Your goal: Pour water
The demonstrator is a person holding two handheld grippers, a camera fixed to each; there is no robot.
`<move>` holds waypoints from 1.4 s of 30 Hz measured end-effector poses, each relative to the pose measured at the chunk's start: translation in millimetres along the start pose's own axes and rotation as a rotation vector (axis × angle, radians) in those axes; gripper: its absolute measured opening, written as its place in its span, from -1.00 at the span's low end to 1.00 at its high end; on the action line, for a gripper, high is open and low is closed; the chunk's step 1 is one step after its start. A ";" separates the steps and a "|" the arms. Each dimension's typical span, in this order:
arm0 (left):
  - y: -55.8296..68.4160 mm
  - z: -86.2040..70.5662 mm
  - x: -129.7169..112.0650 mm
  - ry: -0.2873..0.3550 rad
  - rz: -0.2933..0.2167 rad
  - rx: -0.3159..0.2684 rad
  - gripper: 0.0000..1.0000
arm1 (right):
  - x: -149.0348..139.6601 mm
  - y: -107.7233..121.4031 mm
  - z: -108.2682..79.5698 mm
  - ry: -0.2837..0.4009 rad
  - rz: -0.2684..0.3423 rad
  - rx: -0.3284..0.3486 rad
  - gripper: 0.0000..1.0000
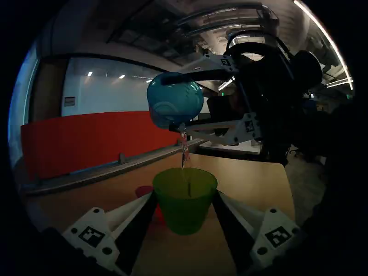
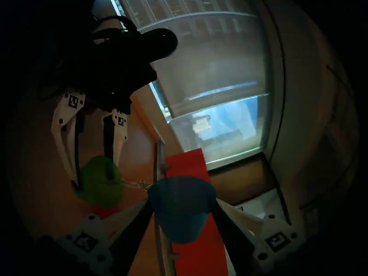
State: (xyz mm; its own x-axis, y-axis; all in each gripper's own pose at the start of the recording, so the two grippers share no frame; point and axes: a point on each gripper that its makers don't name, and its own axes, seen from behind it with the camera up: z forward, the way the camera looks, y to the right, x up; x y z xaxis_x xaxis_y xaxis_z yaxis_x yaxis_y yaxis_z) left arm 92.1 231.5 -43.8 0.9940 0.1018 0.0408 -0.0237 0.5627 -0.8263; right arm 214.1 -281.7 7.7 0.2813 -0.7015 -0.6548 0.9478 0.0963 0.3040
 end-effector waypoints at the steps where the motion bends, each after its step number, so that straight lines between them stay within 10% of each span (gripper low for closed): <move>1: 0.1 0.0 0.3 0.000 0.001 0.000 0.68 | -0.2 0.7 0.1 -0.001 -0.006 -0.002 0.78; 42: 1.2 8.4 2.0 -0.008 0.016 -0.009 0.67 | -1.7 24.1 -1.1 -0.011 -0.179 -0.071 0.78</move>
State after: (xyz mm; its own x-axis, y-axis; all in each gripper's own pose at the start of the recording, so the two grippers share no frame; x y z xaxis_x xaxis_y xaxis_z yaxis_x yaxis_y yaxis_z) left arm 93.2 239.3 -40.0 0.9926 0.1170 0.0316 -0.0387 0.5537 -0.8318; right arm 236.7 -277.5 15.4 0.1058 -0.7198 -0.6861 0.9909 0.0188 0.1331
